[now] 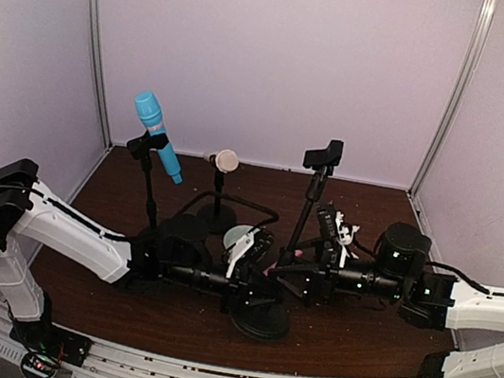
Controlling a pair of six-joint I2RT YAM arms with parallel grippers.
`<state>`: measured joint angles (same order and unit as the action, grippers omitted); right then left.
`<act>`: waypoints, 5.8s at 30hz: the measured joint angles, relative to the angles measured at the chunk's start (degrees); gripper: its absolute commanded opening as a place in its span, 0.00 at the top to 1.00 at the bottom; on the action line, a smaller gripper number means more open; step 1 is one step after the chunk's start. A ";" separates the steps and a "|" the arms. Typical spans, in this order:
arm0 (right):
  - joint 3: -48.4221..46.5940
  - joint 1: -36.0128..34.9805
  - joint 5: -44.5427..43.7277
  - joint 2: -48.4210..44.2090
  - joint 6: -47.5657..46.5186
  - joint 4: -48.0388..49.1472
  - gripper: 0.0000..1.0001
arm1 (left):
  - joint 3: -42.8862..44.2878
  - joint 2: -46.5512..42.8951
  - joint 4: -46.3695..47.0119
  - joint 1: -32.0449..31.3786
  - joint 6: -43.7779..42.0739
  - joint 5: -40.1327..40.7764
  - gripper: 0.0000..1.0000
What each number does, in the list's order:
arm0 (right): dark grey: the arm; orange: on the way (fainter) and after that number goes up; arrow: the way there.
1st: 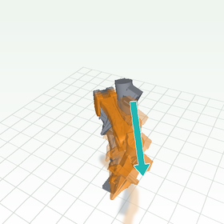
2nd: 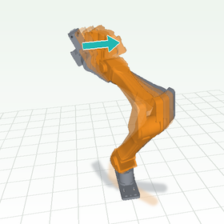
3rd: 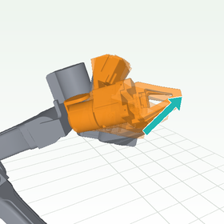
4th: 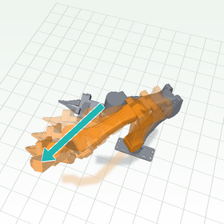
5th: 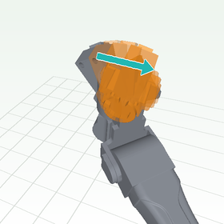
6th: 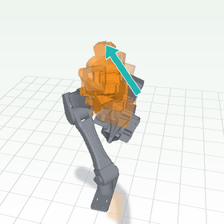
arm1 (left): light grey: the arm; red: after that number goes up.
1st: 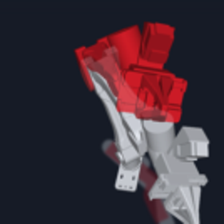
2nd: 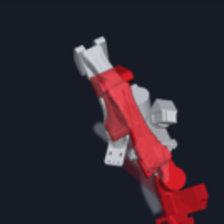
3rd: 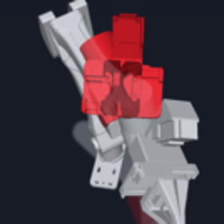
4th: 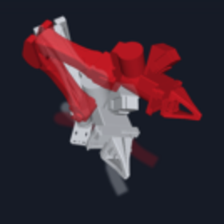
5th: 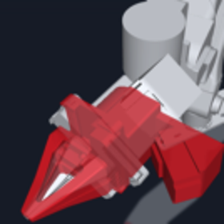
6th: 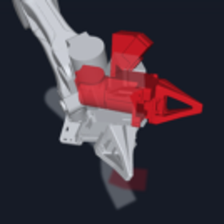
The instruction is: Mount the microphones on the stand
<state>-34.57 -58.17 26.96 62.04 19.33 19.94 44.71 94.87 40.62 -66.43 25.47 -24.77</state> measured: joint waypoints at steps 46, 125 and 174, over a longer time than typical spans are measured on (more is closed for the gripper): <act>2.97 0.83 4.96 -4.11 4.79 2.58 0.18 | 6.78 3.34 -5.64 0.70 1.38 -8.74 1.00; 11.37 -6.21 -14.08 -24.94 -3.61 -3.76 0.34 | 4.90 -1.62 -11.61 -3.69 -9.01 -4.55 1.00; 9.01 -10.67 -29.86 -12.48 3.58 -0.24 1.00 | 8.20 -0.74 -18.58 -7.93 -9.57 25.35 0.93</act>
<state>-25.56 -68.84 -2.90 49.56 22.92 19.70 52.90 94.13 22.04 -74.37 15.90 0.58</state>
